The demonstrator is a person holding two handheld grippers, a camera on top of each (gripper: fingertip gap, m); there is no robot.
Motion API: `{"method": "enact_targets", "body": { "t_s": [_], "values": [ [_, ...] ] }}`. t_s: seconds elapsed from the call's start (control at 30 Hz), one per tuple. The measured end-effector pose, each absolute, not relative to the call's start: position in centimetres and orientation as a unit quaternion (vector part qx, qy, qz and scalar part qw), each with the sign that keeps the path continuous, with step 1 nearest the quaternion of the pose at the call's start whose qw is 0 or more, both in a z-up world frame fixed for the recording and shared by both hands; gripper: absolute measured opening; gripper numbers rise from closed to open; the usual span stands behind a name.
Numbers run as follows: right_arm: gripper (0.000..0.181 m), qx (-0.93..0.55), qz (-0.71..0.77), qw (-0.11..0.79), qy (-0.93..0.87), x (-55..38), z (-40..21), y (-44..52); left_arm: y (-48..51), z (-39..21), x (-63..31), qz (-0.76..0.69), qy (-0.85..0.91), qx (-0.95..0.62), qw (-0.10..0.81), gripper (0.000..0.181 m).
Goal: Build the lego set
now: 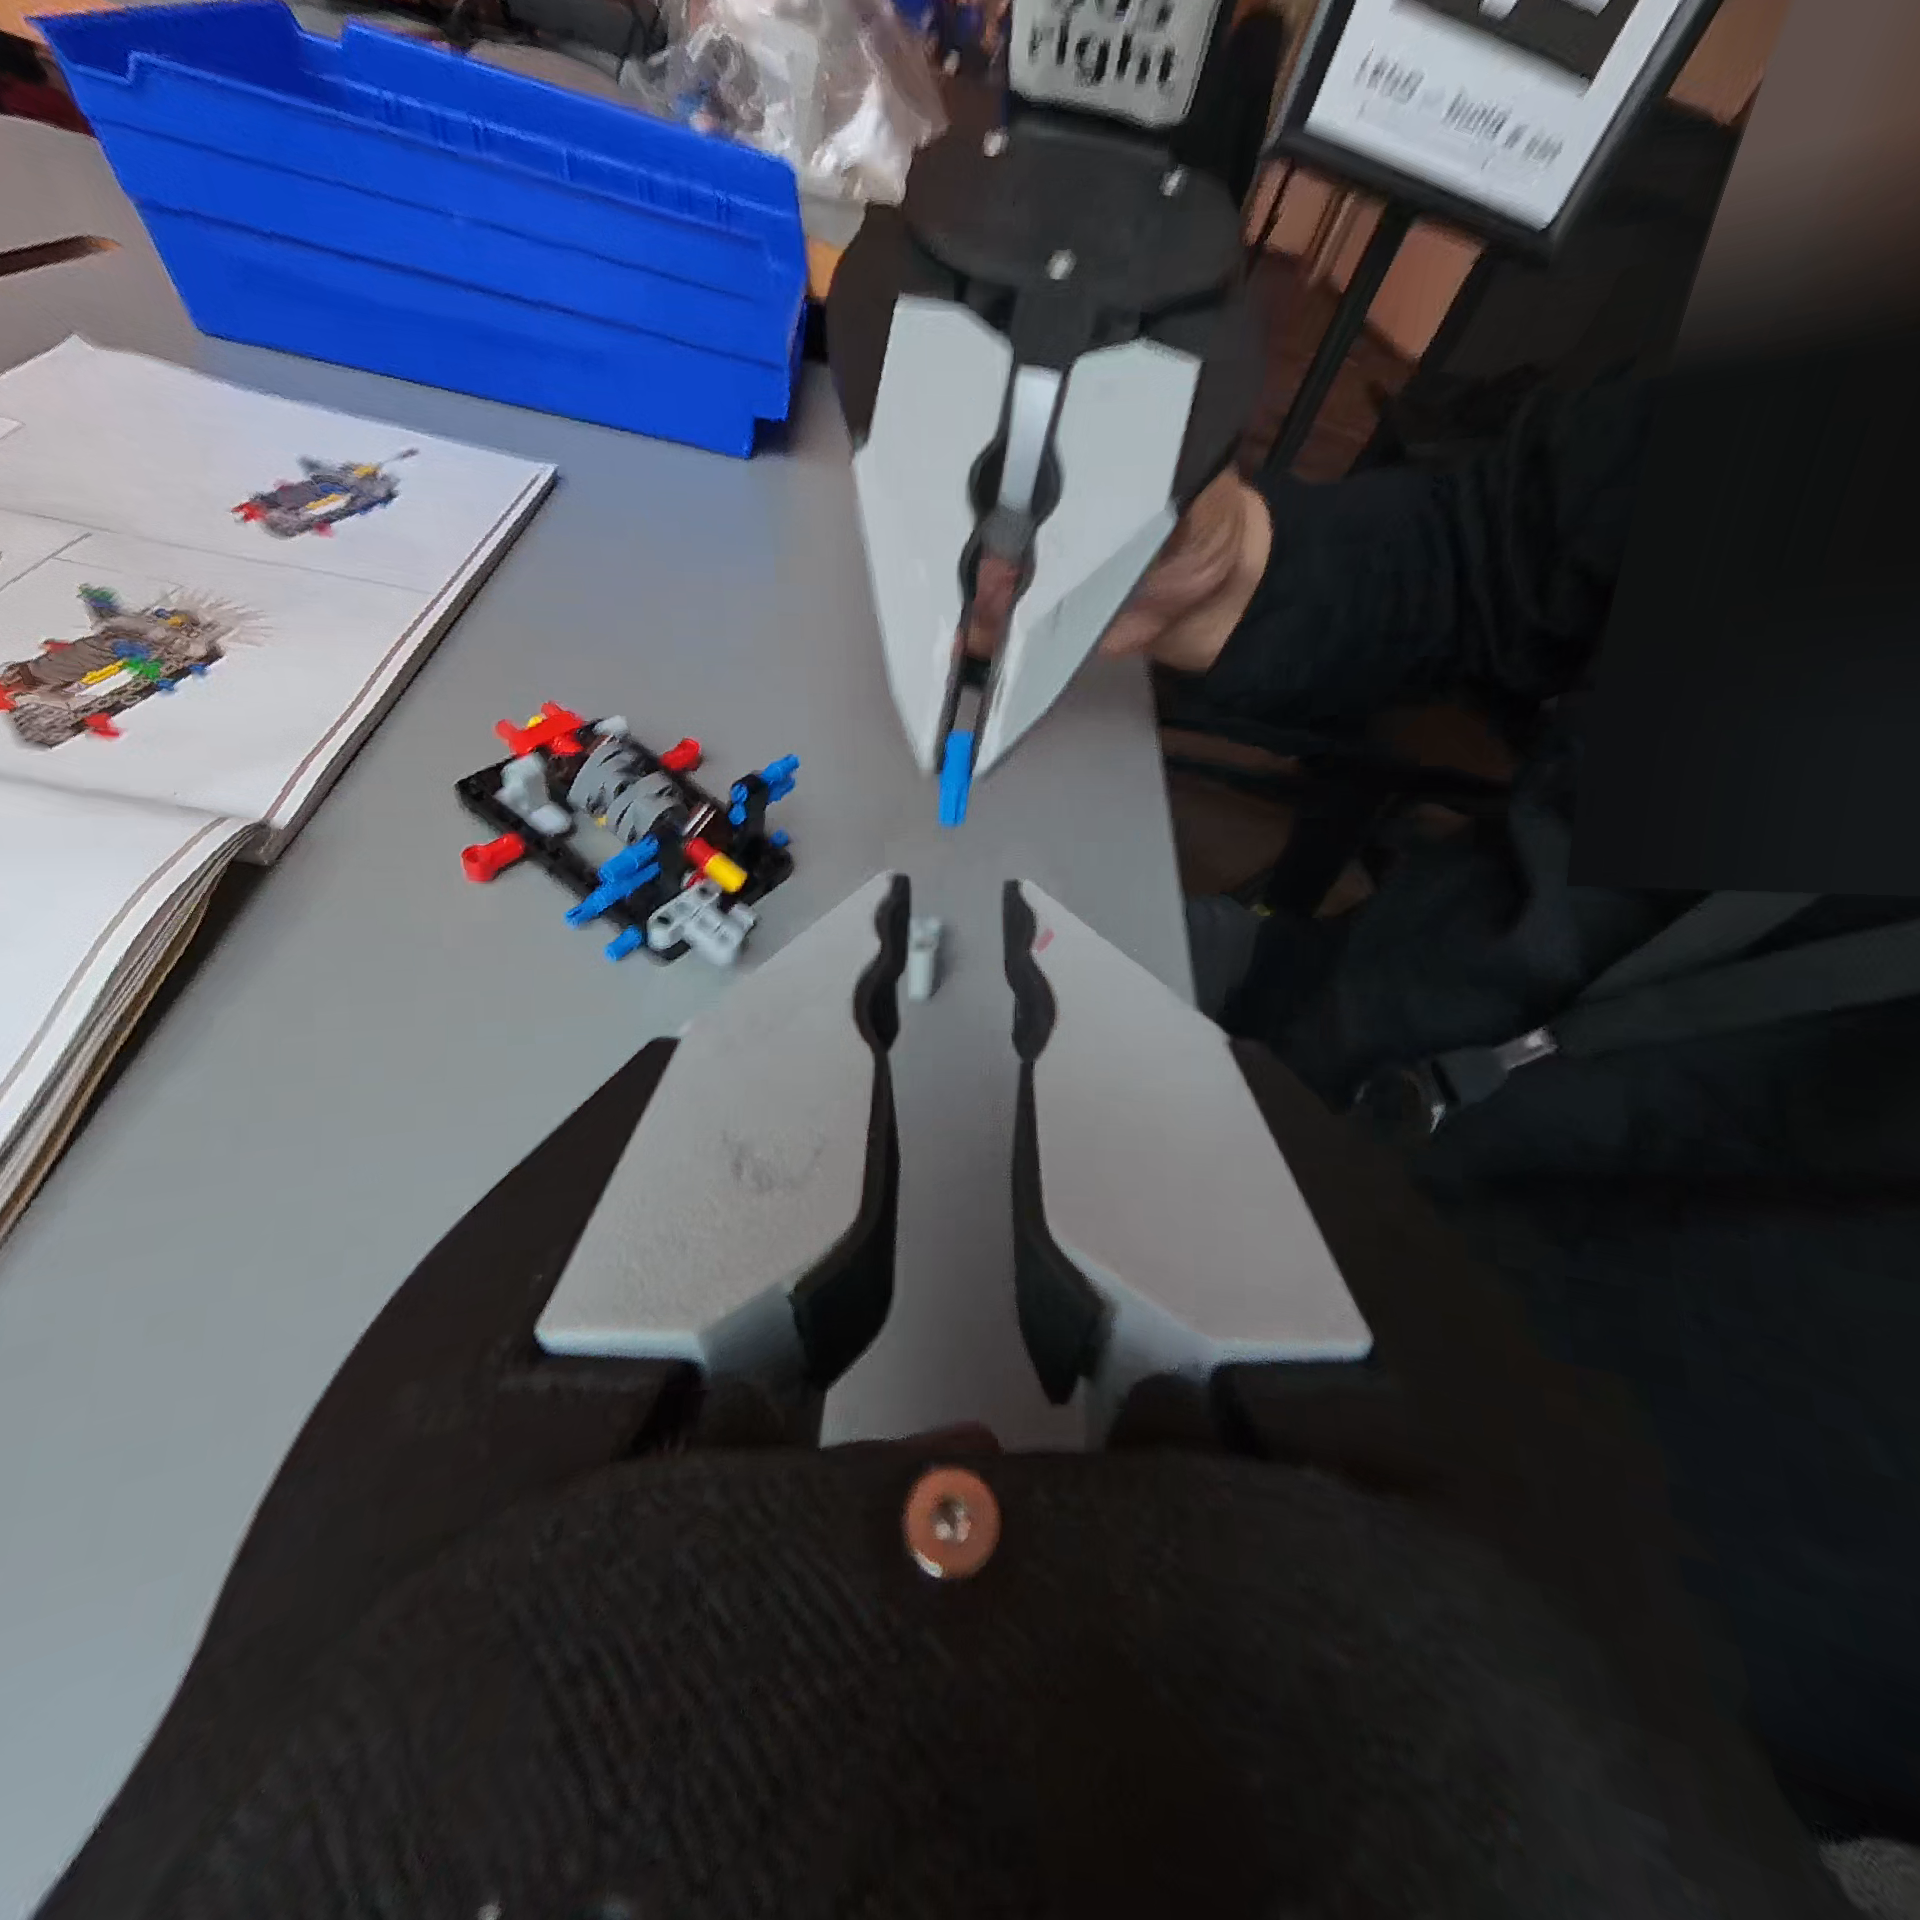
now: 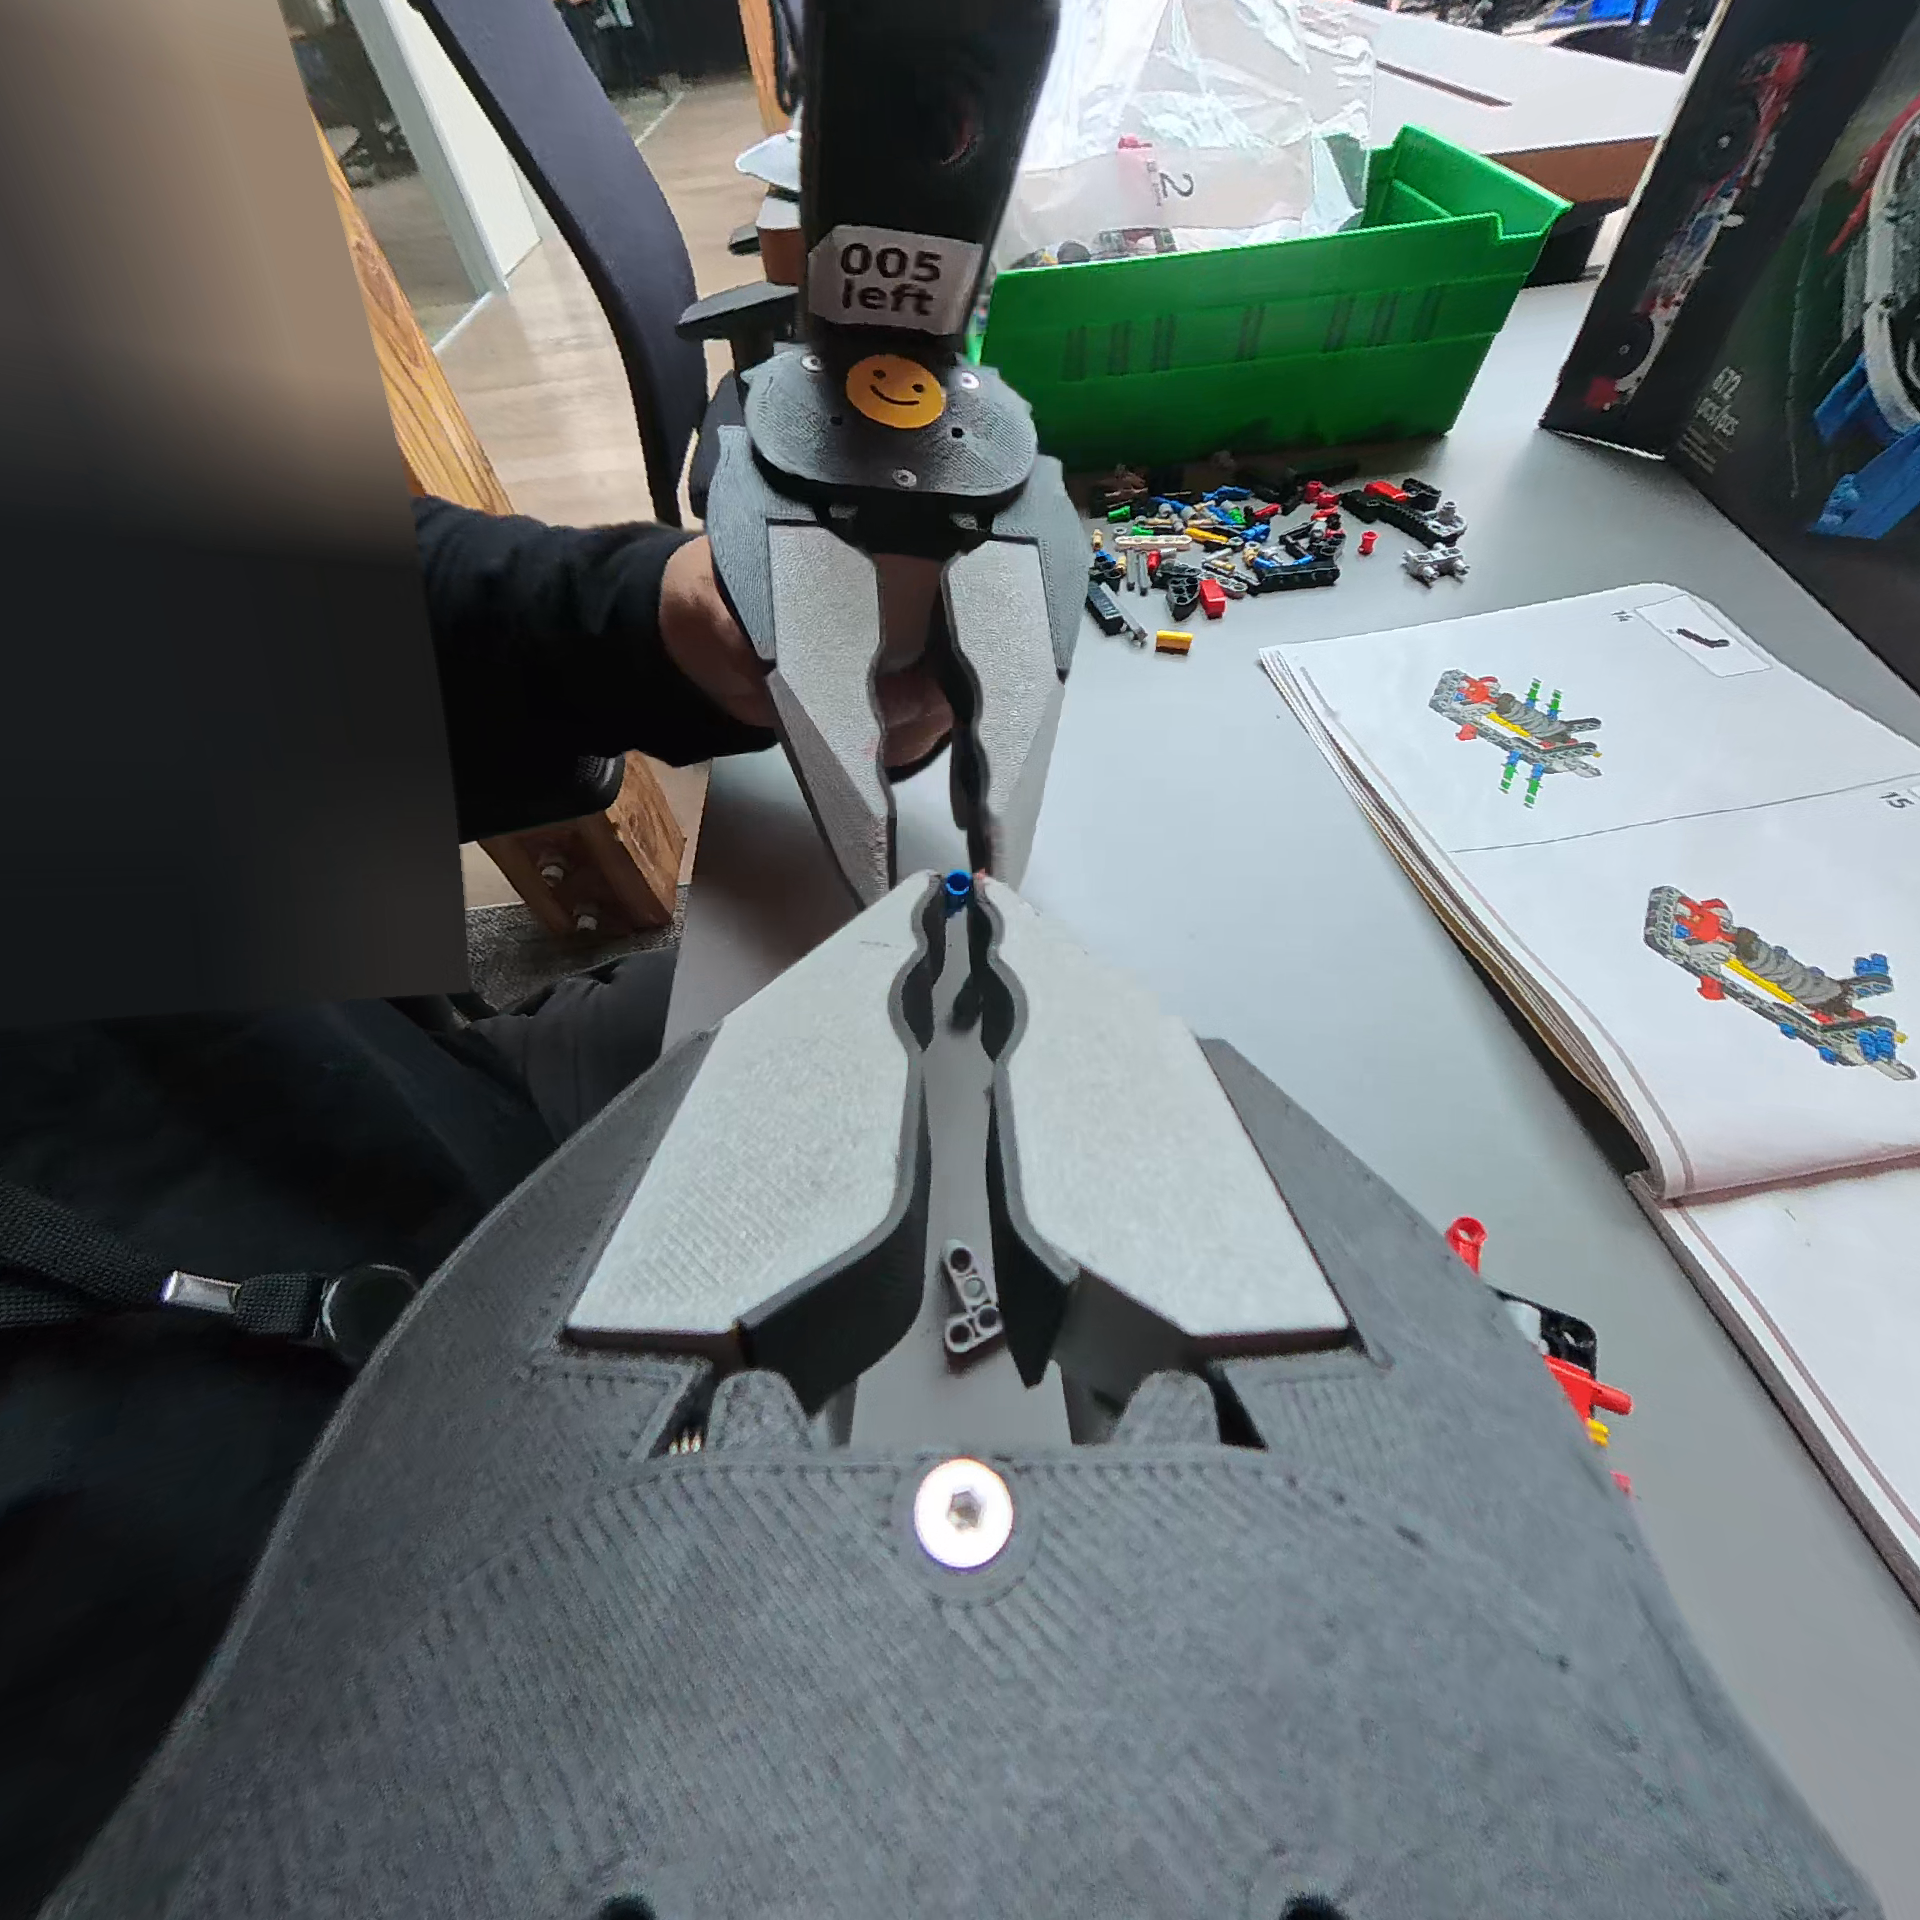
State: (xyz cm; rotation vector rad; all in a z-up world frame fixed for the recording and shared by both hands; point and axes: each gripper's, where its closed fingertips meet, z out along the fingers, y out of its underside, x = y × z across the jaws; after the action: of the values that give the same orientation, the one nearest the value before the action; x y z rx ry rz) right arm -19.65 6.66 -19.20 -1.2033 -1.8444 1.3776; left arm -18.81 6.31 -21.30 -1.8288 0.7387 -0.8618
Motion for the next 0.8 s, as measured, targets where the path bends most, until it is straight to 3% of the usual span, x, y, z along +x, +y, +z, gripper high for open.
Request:
{"method": "enact_targets", "body": {
  "t_s": [0.07,0.27,0.43,0.8],
  "values": [
    [0.000,-0.457,0.508,0.269,-0.679,-19.6,-19.4,7.1,6.0,-23.6,-20.8,-0.288,0.325,-0.782,0.448,0.024],
    [0.000,-0.499,0.489,0.241,-0.673,-19.6,-22.4,7.0,3.8,-29.9,-24.5,-0.211,0.398,-0.832,0.323,0.026],
    [0.001,-0.516,0.470,0.226,-0.679,-19.8,-24.3,6.2,4.7,-30.2,-23.6,-0.222,0.432,-0.818,0.307,0.006],
    [0.000,-0.523,0.476,0.207,-0.676,-18.2,-25.6,6.0,5.0,-30.2,-16.8,-0.259,0.332,-0.852,0.311,0.005]
  ]
}}
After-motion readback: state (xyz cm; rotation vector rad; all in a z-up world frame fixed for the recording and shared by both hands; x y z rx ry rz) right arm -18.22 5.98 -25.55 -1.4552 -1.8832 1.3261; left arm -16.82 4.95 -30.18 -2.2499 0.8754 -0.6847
